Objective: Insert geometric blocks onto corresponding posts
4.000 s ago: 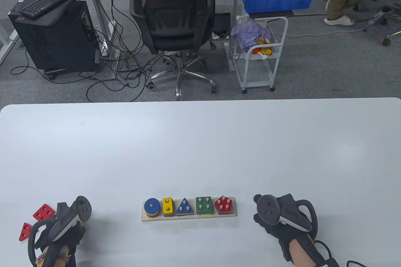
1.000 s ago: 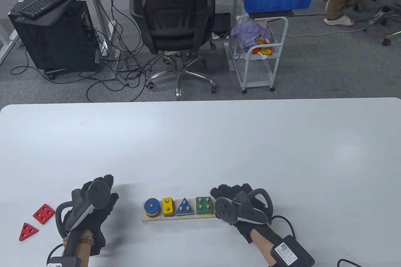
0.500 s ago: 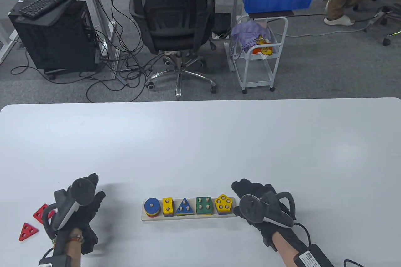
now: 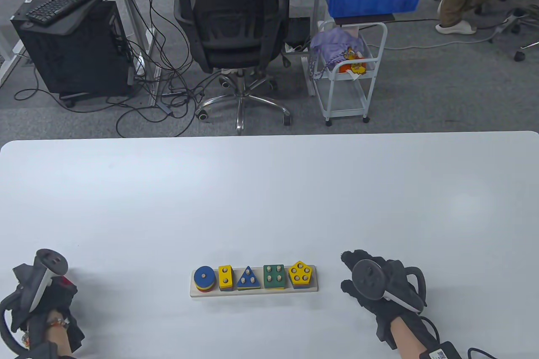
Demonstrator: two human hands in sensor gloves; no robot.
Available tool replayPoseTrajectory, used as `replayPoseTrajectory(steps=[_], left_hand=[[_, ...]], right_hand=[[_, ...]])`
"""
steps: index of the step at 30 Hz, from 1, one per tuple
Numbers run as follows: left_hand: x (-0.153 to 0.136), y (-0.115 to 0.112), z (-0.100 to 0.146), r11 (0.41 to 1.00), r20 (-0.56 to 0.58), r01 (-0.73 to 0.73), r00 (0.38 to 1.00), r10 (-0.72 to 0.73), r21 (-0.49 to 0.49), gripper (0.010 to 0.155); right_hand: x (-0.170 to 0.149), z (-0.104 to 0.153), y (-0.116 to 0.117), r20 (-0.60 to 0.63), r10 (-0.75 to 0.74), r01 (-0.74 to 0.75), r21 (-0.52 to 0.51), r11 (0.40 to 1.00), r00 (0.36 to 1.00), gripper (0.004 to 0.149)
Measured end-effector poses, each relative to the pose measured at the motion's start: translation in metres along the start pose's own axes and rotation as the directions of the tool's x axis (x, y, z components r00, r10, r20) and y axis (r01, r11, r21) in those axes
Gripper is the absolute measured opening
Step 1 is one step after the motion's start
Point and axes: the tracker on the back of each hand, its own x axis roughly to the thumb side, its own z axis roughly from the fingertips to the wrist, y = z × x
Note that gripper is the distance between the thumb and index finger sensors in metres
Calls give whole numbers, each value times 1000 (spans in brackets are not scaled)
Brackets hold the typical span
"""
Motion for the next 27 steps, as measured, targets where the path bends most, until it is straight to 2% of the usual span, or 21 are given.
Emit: replayPoseTrajectory(steps=[4, 7, 8, 13, 15, 19, 23, 25, 27], left_hand=[[10, -6, -4, 993, 5, 118, 993, -118, 7, 72], [13, -12, -5, 991, -9, 135, 991, -135, 26, 67], [14, -12, -5, 990, -9, 127, 992, -126, 66, 65], [18, -14, -2, 983, 6, 145, 989, -146, 112, 65], [23, -10, 4, 978, 35, 128, 990, -135, 164, 65], [43, 6, 30, 967, 182, -46, 983, -1, 251, 67], [77, 16, 67, 949, 409, -233, 903, 129, 213, 67], [100, 16, 89, 930, 537, -335, 818, 208, 152, 68], [123, 15, 114, 922, 643, -385, 717, 270, 42, 68]], right_hand=[[2, -1, 4, 8, 2, -2, 21, 1000, 1000, 64], [4, -1, 5, 16, 9, -9, 30, 1000, 1000, 64], [5, -1, 6, 17, 11, -11, 32, 999, 1000, 64], [6, -2, 6, 21, 13, -14, 31, 999, 1000, 63], [7, -2, 5, 25, 1, -2, 29, 1000, 1000, 64], [11, -1, 5, 39, -12, 11, 14, 1000, 999, 64], [22, 1, 2, 90, -91, 95, -35, 995, 992, 66], [33, 2, -1, 123, -127, 138, -79, 987, 984, 67], [46, 4, -6, 171, -133, 156, -129, 979, 976, 69]])
